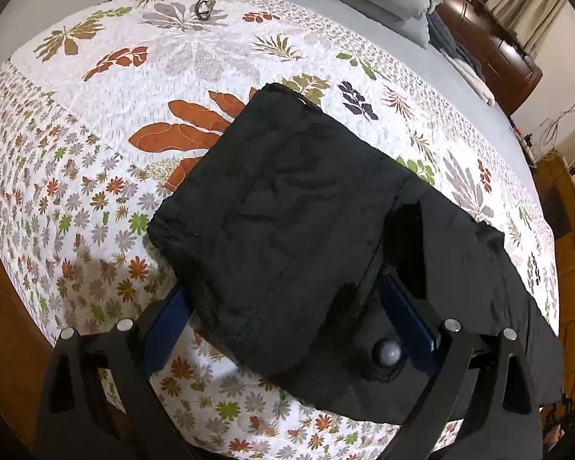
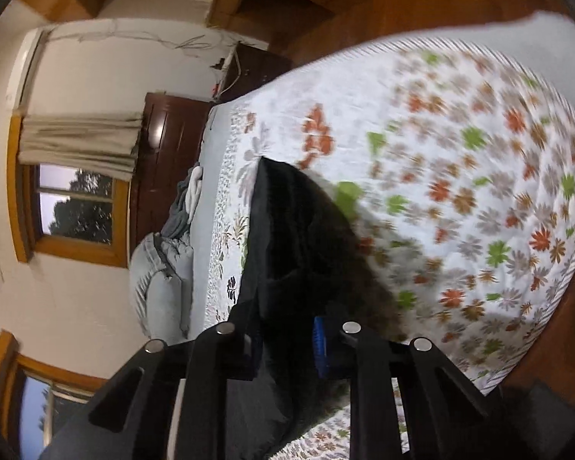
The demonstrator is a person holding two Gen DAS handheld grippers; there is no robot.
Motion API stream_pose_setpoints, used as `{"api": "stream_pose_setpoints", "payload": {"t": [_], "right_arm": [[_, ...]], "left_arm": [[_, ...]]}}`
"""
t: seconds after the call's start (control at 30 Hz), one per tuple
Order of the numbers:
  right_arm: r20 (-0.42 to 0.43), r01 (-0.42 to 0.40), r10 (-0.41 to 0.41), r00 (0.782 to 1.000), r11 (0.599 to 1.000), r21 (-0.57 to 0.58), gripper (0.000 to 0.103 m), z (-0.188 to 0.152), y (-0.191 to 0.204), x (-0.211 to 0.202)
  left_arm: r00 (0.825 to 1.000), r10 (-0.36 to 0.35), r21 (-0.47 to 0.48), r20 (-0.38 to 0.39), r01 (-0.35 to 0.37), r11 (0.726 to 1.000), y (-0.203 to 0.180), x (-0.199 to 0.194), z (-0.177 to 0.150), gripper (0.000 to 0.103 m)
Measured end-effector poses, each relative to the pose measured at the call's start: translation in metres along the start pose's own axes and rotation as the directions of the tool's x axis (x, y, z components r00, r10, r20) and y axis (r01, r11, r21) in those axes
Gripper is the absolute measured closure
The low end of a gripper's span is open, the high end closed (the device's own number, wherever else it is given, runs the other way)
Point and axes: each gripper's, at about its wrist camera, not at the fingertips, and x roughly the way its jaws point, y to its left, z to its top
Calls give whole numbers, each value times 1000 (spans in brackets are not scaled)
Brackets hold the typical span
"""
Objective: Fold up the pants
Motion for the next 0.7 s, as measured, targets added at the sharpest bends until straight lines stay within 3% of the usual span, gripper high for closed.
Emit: {"api": "stream_pose_setpoints", "payload": {"t": [0.27,0.7], "right_arm": [[17,80,-79,997,991,-108,84,-8,54,-7],[32,131,-127,991,954,-271,85,-33,130,-16]], "left_arm": [[1000,0,-1,17,0,1000,-2,-4,-3,9],[998,-60,-48,28,61,997,7,-10,-6,9]]}}
